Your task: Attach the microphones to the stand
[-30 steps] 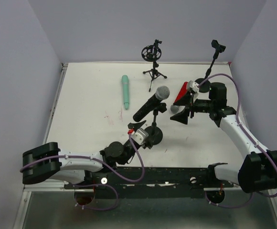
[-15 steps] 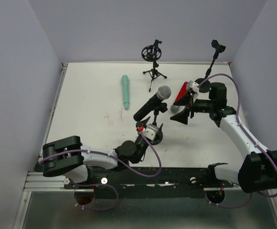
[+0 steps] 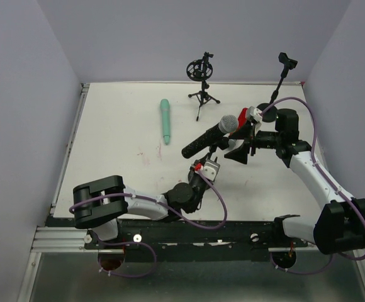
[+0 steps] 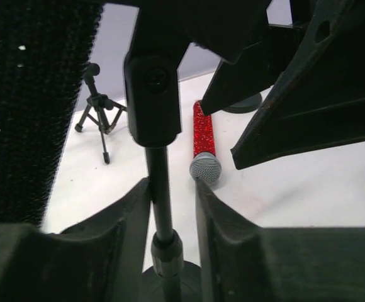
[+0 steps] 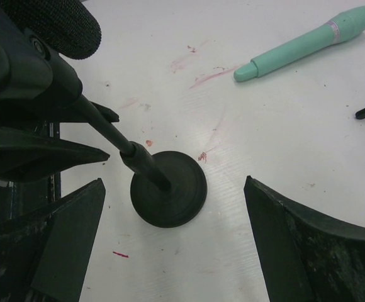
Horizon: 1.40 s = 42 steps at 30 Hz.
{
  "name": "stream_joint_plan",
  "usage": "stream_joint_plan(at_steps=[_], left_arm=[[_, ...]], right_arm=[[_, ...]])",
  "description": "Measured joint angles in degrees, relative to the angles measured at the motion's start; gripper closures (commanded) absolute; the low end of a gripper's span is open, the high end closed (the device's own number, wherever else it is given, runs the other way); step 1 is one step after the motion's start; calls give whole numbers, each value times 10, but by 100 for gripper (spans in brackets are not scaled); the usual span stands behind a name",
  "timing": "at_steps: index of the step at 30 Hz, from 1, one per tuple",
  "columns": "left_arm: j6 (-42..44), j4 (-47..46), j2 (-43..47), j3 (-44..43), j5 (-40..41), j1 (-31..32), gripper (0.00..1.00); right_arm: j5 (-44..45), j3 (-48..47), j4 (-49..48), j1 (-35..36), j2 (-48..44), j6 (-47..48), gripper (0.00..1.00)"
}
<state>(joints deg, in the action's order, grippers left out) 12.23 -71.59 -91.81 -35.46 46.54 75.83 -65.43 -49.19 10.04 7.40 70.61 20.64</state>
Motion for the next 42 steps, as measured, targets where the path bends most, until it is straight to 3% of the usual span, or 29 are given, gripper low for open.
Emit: stream_joint_plan(at_steps=[4, 7, 20, 32, 36, 42], left_arm=[[9, -4, -10, -5, 8, 0, 92], [13, -5, -11, -5, 10, 0, 100], [-11, 46, 71, 46, -44, 0, 100], [-44, 131, 203, 90, -195, -23, 100], [-54, 165, 232, 95, -235, -51, 100], [-79, 235, 309, 102, -306, -166, 100]], right_arm=[[0, 0, 0, 0, 0, 0, 1], [0, 0, 1, 0, 0, 0, 0], [0, 0, 4, 0, 0, 4, 1], [0, 0, 8, 0, -1, 9, 0], [-1, 0, 10, 0, -2, 9, 0], [-1, 0, 17, 0, -6, 14, 0]])
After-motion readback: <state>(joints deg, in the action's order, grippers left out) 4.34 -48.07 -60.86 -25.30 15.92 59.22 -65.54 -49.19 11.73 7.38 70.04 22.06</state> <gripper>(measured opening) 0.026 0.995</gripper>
